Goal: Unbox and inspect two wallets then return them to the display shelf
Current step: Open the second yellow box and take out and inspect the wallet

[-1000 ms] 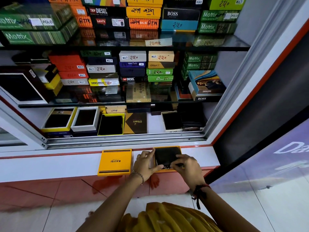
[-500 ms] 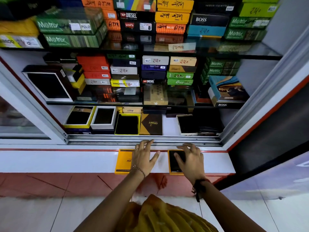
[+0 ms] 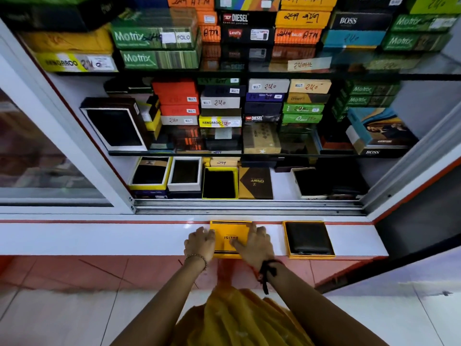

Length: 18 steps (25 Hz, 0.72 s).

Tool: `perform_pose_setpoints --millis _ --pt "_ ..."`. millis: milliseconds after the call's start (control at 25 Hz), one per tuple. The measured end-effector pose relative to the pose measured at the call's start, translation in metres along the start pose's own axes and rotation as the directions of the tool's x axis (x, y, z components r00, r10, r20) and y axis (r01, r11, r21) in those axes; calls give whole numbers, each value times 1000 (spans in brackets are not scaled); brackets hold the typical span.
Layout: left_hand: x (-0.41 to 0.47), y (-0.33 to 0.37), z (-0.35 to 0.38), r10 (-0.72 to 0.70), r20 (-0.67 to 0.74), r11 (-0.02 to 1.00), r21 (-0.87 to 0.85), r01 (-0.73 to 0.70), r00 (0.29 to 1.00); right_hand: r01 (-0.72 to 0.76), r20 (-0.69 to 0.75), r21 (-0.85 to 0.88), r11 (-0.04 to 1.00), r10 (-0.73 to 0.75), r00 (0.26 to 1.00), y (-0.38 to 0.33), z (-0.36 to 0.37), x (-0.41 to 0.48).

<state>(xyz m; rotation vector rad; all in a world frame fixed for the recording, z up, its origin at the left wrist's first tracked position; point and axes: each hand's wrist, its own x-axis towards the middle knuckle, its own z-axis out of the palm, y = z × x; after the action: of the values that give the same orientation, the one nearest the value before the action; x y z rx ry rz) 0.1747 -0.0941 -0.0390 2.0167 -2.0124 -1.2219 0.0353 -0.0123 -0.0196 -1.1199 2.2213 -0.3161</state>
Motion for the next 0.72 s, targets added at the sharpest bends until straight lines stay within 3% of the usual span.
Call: perform_pose_setpoints --millis 120,240,400,520,640,720 --pt "7 -1 -7 -41 189 901 -417 118 981 -79 36 -43 996 80 996 -17 14 -2" --pt "2 0 -12 -71 308 736 -626 259 949 -116 53 -46 992 118 992 -21 16 -5" --pt "-9 4 -4 13 518 545 -721 428 855 -136 60 134 982 129 990 -20 9 -4" --pt "-10 5 6 122 581 449 -755 478 804 -132 84 267 955 114 990 -19 6 -9" --pt "-12 5 11 127 556 416 -782 465 821 -103 87 334 937 78 993 -16 5 -15" --pt "-12 2 11 72 512 388 -805 449 856 -64 79 483 873 29 996 -9 1 -17"
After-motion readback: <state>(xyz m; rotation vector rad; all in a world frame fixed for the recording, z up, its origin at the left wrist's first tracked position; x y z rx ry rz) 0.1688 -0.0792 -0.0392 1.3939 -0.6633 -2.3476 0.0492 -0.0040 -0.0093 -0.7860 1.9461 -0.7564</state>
